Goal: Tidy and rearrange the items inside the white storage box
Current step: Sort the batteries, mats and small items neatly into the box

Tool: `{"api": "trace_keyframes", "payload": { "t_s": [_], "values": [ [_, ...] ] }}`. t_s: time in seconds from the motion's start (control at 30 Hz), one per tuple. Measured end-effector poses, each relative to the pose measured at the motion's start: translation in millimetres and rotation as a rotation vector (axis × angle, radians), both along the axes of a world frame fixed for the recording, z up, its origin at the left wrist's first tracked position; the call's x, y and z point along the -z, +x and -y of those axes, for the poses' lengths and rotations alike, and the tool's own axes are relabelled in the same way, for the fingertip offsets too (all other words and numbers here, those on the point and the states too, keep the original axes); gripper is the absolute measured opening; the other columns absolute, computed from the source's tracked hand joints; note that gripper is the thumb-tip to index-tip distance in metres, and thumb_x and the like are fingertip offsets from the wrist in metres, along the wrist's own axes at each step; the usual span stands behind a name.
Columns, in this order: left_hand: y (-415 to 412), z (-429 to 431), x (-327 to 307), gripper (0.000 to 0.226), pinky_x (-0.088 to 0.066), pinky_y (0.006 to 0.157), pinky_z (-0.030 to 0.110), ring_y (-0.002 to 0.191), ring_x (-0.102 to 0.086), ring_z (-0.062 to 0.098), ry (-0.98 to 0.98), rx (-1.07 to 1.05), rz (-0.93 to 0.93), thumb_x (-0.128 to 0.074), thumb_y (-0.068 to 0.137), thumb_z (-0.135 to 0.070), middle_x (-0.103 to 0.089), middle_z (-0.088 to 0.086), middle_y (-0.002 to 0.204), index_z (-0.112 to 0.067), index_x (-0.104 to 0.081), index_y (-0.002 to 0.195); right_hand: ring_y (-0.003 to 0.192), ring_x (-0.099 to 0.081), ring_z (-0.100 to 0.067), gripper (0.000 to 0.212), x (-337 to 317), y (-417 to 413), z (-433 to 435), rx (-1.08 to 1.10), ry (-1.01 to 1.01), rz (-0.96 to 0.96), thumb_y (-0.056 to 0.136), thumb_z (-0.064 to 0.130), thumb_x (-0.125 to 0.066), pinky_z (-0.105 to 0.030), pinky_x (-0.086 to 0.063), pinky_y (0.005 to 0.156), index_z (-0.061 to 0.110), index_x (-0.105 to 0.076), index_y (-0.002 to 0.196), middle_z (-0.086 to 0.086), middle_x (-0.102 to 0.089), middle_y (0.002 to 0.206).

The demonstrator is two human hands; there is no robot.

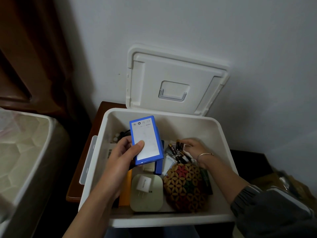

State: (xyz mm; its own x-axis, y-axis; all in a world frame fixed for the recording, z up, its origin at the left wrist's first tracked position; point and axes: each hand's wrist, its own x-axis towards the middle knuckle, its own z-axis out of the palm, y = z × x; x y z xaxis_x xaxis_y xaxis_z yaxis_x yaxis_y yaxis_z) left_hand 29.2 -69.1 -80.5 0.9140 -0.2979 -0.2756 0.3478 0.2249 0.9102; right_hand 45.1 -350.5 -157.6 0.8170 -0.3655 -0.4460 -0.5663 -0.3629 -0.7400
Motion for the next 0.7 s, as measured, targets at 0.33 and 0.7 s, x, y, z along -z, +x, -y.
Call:
{"api": "trace_keyframes", "payload": {
  "t_s": [0.33, 0.7],
  "values": [
    [-1, 1, 0, 0.046, -0.055, 0.067, 0.018, 0.097, -0.070, 0.013, 0.000, 0.003, 0.007, -0.067, 0.073, -0.045, -0.072, -0.003, 0.104, -0.026, -0.060, 0.114, 0.112, -0.056, -0.028, 0.032, 1, -13, 5, -0.383, -0.698, -0.507, 0.092, 0.023, -0.055, -0.027, -0.044, 0.085, 0.003, -0.056, 0.118, -0.015, -0.058, 0.123],
    [-1, 2, -1, 0.044, -0.055, 0.065, 0.018, 0.094, -0.071, 0.012, 0.002, -0.006, 0.011, -0.066, 0.072, -0.045, -0.072, -0.005, 0.099, -0.026, -0.060, 0.111, 0.109, -0.058, -0.029, 0.037, 15, -7, 6, -0.301, -0.652, -0.353, 0.086, 0.024, -0.064, -0.027, -0.046, 0.085, 0.006, -0.061, 0.118, -0.014, -0.061, 0.120]
  ]
}}
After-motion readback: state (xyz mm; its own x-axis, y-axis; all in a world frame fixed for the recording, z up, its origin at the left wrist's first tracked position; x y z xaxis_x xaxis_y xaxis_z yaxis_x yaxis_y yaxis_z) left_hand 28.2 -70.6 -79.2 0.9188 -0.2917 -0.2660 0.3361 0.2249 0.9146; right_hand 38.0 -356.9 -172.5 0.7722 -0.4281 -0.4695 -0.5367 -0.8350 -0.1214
